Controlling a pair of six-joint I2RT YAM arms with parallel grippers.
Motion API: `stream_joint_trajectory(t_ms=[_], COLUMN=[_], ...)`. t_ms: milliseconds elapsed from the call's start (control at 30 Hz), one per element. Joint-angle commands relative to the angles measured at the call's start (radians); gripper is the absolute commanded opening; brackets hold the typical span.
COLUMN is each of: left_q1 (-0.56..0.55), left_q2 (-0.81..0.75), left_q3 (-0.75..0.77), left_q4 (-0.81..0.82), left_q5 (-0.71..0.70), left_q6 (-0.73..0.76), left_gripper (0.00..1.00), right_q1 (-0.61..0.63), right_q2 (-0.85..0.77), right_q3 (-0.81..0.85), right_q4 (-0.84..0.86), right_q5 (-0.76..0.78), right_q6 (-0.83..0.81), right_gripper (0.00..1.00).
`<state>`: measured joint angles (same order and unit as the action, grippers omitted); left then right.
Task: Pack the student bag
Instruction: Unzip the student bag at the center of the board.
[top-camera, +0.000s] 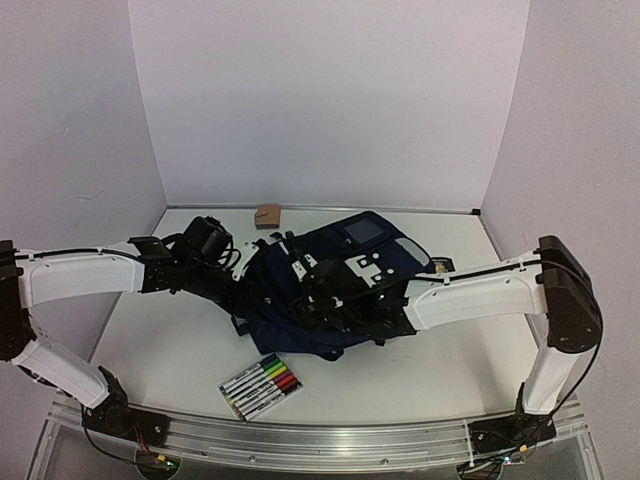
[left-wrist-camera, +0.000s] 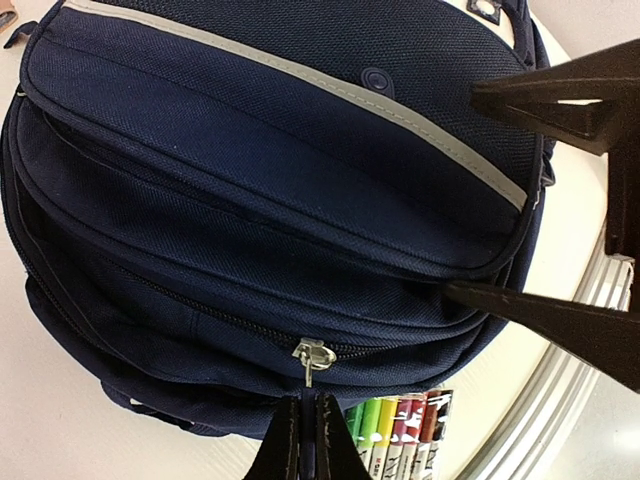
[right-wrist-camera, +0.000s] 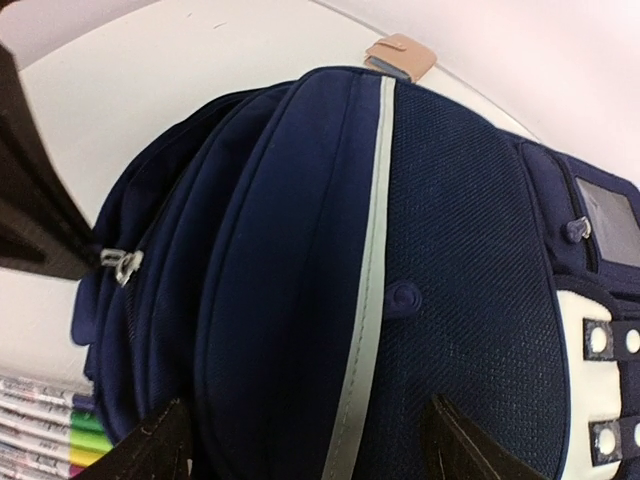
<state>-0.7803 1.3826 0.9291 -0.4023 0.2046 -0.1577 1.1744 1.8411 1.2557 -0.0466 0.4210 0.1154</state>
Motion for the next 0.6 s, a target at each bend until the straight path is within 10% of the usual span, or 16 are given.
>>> stream_joint_trajectory(t_ms=[0,333,567], left_q1=[0.002,0.006,0.108], left_q2=[-0.041,-0.044,-0.037], left_q3=[0.024,0.007,-0.001], left_q4=[0.007,0.031,0.116], left_q5=[-0.031,-0.207,-0.257], left_q6=[-0.009,-0.06,-0.1], left_gripper=[0.0,0.0,0.0], right_q1=[0.005,0.005,0.004], right_q2=[0.046,0.05,-0.077], right_q3=[0.059,0.035,-0.068], right_q4=[0.075,0.119,0.143], right_q5=[0.125,0.314,0.19], right_q6=[-0.036,-0.041,-0.042], right_gripper=[0.72,0.03,0.0])
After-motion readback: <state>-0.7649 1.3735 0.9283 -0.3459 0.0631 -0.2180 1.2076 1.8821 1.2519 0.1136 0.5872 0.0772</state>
